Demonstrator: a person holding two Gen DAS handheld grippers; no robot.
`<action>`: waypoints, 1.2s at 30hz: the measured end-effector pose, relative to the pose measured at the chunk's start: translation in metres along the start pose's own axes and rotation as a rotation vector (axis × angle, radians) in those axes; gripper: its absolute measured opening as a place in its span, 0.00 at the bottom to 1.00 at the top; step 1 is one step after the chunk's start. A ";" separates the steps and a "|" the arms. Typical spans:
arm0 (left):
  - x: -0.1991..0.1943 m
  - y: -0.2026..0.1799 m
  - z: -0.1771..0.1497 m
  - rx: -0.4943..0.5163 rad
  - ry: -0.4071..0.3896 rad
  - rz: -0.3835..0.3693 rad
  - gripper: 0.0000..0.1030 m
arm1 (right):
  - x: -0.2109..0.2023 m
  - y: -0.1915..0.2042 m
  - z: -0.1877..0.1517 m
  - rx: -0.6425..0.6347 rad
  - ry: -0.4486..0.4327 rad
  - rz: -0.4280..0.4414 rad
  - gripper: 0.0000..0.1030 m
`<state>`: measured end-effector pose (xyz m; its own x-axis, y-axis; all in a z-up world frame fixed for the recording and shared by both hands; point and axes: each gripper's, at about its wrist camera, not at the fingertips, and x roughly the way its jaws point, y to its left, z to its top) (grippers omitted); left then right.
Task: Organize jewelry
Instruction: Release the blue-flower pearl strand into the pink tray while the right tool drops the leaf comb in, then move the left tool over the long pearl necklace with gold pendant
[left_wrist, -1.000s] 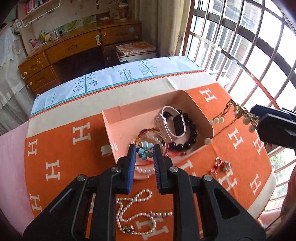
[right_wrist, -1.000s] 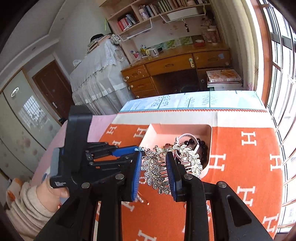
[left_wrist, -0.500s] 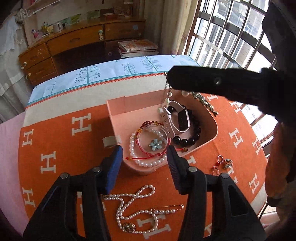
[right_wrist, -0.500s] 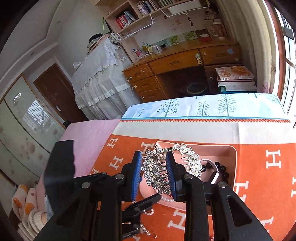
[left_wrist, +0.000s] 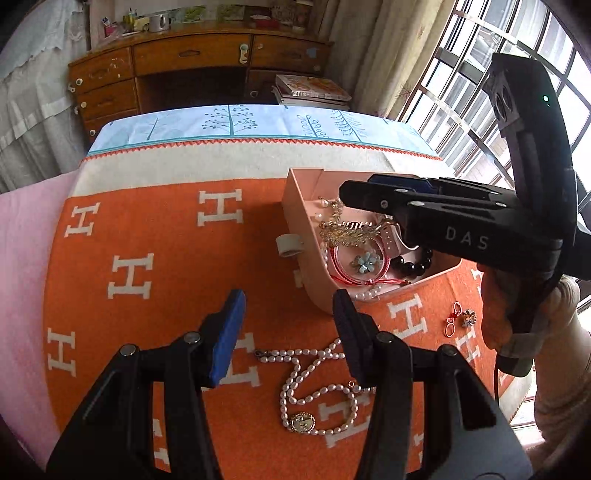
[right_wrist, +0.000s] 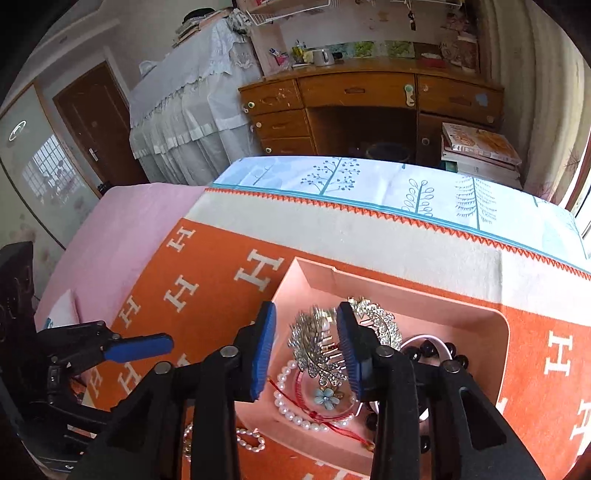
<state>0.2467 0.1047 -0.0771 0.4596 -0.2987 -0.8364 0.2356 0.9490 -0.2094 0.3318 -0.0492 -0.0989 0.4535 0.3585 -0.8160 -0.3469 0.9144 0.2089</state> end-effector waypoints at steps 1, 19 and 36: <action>0.000 0.002 -0.002 -0.005 0.003 -0.003 0.45 | 0.002 0.000 -0.001 0.002 -0.007 -0.009 0.41; -0.040 -0.001 -0.035 -0.047 -0.032 -0.004 0.45 | -0.096 -0.009 -0.087 0.132 -0.110 0.080 0.42; -0.060 -0.028 -0.080 -0.080 -0.040 -0.021 0.45 | -0.195 -0.077 -0.195 0.385 -0.176 -0.112 0.42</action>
<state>0.1442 0.1039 -0.0618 0.4896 -0.3208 -0.8108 0.1768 0.9471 -0.2679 0.1095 -0.2262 -0.0612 0.6157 0.2493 -0.7475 0.0285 0.9409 0.3373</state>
